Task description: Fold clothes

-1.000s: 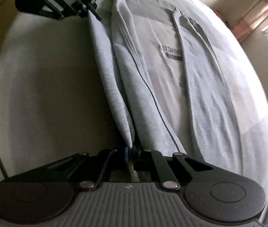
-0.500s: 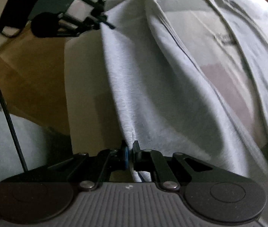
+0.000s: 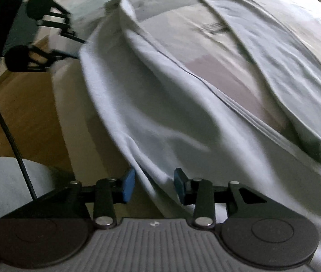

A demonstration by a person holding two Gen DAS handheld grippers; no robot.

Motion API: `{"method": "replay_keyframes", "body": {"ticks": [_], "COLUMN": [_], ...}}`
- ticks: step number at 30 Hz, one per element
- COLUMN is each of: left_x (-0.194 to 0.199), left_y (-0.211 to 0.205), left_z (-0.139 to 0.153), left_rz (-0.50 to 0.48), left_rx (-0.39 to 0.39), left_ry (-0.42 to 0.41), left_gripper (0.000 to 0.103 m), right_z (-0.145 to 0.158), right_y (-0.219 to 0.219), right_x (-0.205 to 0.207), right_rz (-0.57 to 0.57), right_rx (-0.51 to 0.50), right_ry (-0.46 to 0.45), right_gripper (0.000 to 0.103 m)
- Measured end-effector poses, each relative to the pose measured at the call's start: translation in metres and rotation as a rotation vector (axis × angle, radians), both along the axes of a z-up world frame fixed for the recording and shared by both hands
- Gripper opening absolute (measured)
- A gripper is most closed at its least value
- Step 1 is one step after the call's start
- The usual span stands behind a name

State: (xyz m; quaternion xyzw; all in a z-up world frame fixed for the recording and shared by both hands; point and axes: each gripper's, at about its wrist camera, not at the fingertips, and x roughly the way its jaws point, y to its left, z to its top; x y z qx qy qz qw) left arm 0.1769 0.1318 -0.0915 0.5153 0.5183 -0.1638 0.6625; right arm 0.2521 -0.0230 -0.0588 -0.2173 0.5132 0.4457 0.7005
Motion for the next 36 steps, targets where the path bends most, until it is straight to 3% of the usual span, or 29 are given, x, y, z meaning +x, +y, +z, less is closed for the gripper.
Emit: {"method": "replay_keyframes", "body": {"ticks": [4, 11, 18, 22, 24, 26, 27, 31, 36], "left_x": [0.002, 0.031, 0.098, 0.126, 0.132, 0.134, 0.134, 0.133, 0.128], "left_y": [-0.001, -0.016, -0.068, -0.110, -0.129, -0.145, -0.149, -0.158, -0.144], "left_z": [0.014, 0.039, 0.038, 0.028, 0.023, 0.019, 0.019, 0.017, 0.013], "left_rz": [0.067, 0.220, 0.303, 0.250, 0.196, 0.136, 0.122, 0.100, 0.130], "left_rx": [0.012, -0.024, -0.191, -0.280, -0.298, -0.312, -0.313, -0.323, -0.296], "left_ry": [0.042, 0.100, 0.044, 0.024, 0.023, 0.020, 0.018, 0.022, 0.023], "left_gripper": [0.039, 0.044, 0.049, 0.049, 0.049, 0.049, 0.049, 0.049, 0.049], "right_z": [0.000, 0.011, -0.024, -0.049, -0.050, -0.052, -0.052, -0.050, -0.030], "right_y": [-0.034, -0.131, -0.203, -0.217, -0.214, -0.213, -0.214, -0.221, -0.220], "right_x": [0.007, -0.005, -0.021, -0.019, -0.019, -0.020, -0.021, -0.025, -0.022], "right_rz": [-0.137, -0.518, -0.902, -1.066, -1.082, -1.096, -1.100, -1.106, -1.090], "right_rx": [0.010, 0.067, 0.154, 0.217, 0.206, 0.195, 0.191, 0.220, 0.417], "right_ry": [0.007, 0.076, 0.232, 0.333, 0.317, 0.304, 0.305, 0.330, 0.414], "right_gripper": [0.044, 0.049, 0.049, 0.049, 0.045, 0.022, 0.006, 0.005, 0.005]}}
